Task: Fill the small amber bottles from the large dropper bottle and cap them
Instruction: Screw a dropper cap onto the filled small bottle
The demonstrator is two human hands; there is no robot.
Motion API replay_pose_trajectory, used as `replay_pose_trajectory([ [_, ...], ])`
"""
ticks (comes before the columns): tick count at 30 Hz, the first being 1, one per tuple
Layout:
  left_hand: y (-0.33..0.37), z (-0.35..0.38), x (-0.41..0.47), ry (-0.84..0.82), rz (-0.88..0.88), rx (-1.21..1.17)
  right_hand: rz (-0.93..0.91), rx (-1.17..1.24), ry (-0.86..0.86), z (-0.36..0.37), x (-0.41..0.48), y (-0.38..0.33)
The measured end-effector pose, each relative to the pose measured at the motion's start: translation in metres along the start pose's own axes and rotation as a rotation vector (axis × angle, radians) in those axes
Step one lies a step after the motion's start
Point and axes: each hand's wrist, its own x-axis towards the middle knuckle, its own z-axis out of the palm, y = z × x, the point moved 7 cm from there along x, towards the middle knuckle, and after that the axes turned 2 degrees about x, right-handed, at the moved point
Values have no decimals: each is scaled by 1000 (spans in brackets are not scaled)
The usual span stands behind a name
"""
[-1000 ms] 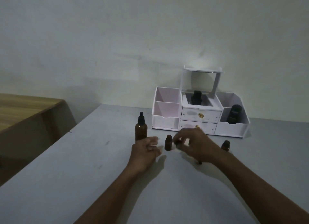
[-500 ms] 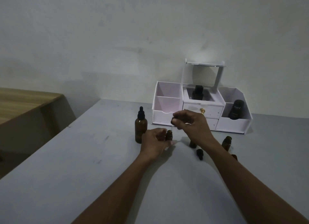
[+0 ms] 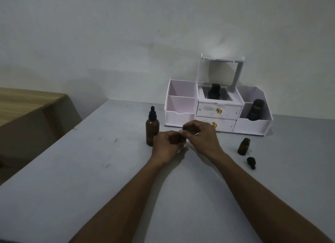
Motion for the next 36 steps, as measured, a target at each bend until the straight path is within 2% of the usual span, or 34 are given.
replay_pose_trajectory([
  [3, -1, 0, 0, 2, -11, -3, 23, 20, 42, 0, 0, 2],
  [10, -10, 6, -3, -14, -62, -94, -49, 11, 62, 8, -9, 2],
  [16, -5, -1, -2, -3, 16, -74, -87, 25, 109, 4, -9, 2],
  [36, -6, 1, -4, -6, 18, -87, -139, 12, 174, 7, -16, 0],
])
